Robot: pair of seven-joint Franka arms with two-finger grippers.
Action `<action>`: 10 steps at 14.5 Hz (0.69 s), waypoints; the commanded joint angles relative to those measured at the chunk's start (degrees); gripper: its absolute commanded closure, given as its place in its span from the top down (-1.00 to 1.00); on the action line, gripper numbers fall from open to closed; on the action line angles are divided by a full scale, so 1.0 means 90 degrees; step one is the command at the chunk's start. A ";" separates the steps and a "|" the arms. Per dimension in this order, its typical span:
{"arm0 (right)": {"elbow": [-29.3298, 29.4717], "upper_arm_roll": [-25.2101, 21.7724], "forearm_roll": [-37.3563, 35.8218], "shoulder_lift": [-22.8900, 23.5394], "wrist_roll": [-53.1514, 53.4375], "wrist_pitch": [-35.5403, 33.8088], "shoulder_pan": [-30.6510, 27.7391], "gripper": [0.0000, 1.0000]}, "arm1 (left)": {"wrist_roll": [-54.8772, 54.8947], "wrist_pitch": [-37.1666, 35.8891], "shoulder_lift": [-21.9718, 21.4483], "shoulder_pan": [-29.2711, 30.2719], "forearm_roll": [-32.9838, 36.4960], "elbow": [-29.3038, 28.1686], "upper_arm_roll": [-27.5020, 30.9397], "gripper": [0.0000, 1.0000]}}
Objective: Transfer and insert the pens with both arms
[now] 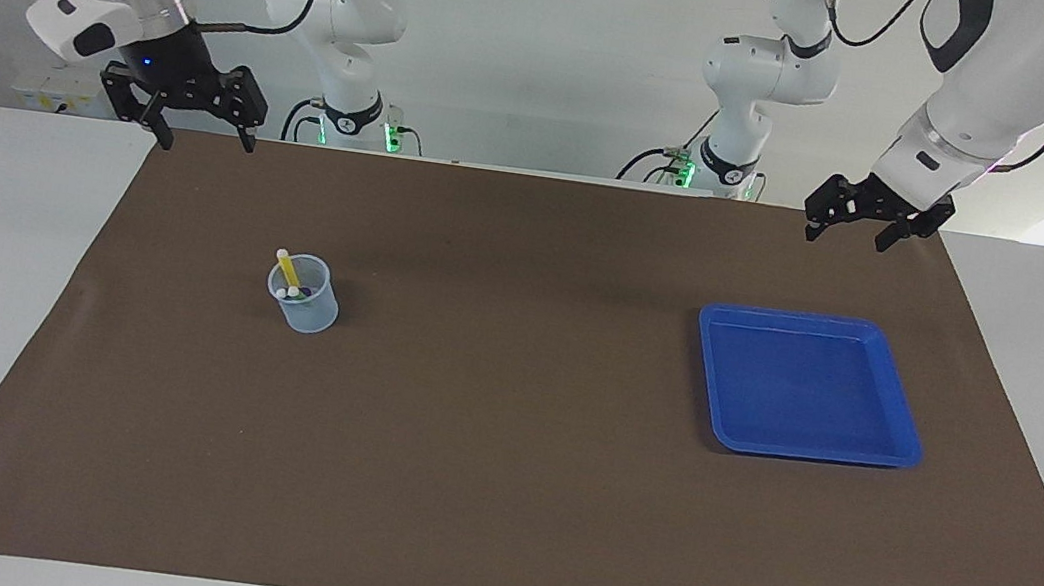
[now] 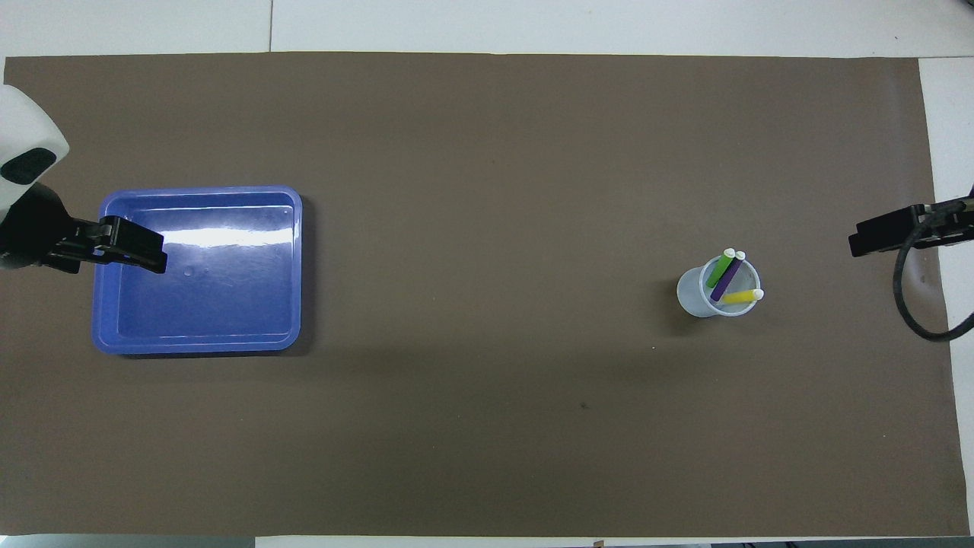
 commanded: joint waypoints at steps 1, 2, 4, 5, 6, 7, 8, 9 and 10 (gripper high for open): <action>0.0053 -0.0021 -0.0175 0.0102 0.0264 0.0015 0.0048 1.00 | -0.0081 0.0080 -0.0085 0.0004 0.0049 -0.0047 -0.0003 1.00; 0.0091 -0.0011 -0.0185 0.0102 0.0274 -0.0044 0.0038 1.00 | -0.0081 0.0080 -0.0075 0.0004 0.0049 -0.0047 -0.0003 1.00; 0.0141 0.0106 -0.0224 0.0112 0.0274 -0.0034 -0.0069 1.00 | -0.0072 0.0080 -0.0085 0.0004 0.0059 -0.0057 -0.0003 1.00; 0.0141 0.0116 -0.0224 0.0112 0.0274 -0.0044 -0.0088 1.00 | -0.0062 0.0080 -0.0085 -0.0006 0.0059 -0.0057 -0.0003 1.00; 0.0141 0.0136 -0.0224 0.0112 0.0274 -0.0044 -0.0137 1.00 | -0.0081 0.0080 -0.0085 -0.0006 0.0059 -0.0057 -0.0003 1.00; 0.0141 0.0242 -0.0224 0.0112 0.0274 -0.0063 -0.0225 1.00 | -0.0081 0.0080 -0.0095 -0.0006 0.0059 -0.0057 -0.0003 1.00; 0.0141 0.0291 -0.0224 0.0112 0.0274 -0.0093 -0.0235 1.00 | -0.0081 0.0080 -0.0095 -0.0006 0.0059 -0.0057 -0.0003 1.00; 0.0141 0.0292 -0.0224 0.0112 0.0274 -0.0093 -0.0235 1.00 | -0.0081 0.0080 -0.0095 -0.0006 0.0059 -0.0066 -0.0003 1.00; 0.0141 0.0292 -0.0224 0.0102 0.0274 -0.0093 -0.0235 1.00 | -0.0091 0.0080 -0.0095 -0.0006 0.0059 -0.0066 0.0007 1.00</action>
